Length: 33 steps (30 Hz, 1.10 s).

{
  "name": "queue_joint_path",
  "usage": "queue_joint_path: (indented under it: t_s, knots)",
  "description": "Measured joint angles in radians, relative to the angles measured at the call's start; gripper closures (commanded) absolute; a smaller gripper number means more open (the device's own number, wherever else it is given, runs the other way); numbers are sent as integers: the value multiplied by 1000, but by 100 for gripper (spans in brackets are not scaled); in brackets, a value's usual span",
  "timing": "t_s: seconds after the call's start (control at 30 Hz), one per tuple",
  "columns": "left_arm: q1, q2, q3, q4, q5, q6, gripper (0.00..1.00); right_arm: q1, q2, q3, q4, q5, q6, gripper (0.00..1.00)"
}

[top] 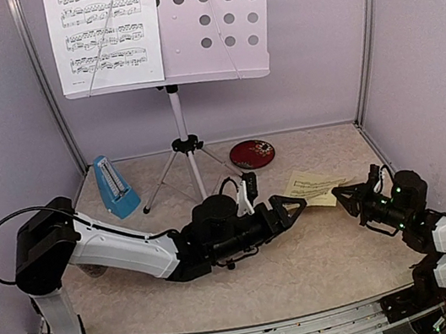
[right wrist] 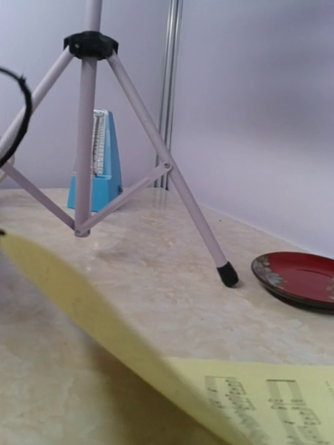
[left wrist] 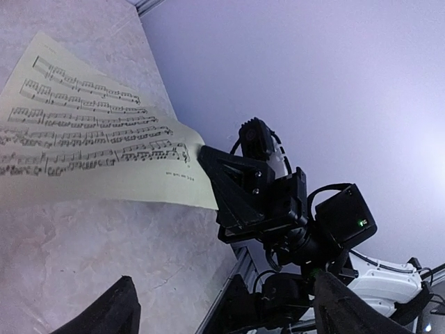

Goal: Set up the instrument practice props

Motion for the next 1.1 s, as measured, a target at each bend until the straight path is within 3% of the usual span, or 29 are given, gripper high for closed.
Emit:
queue_joint_path:
  t_s: [0.33, 0.63, 0.77, 0.9, 1.1]
  knots:
    - [-13, 97, 66, -41, -6, -180, 24, 19, 10, 32, 28, -20, -49, 100]
    - [48, 153, 124, -64, -39, -225, 30, 37, -174, 23, -65, -29, -22, 100]
    - [58, 175, 163, -68, -40, -246, 42, 71, -216, -11, -86, -22, 3, 100]
    - [62, 187, 186, -72, -45, -248, 62, 124, -223, -35, -109, 3, 22, 100]
    - [66, 191, 228, -105, -56, -226, 82, 187, -187, -38, -108, 32, 33, 100]
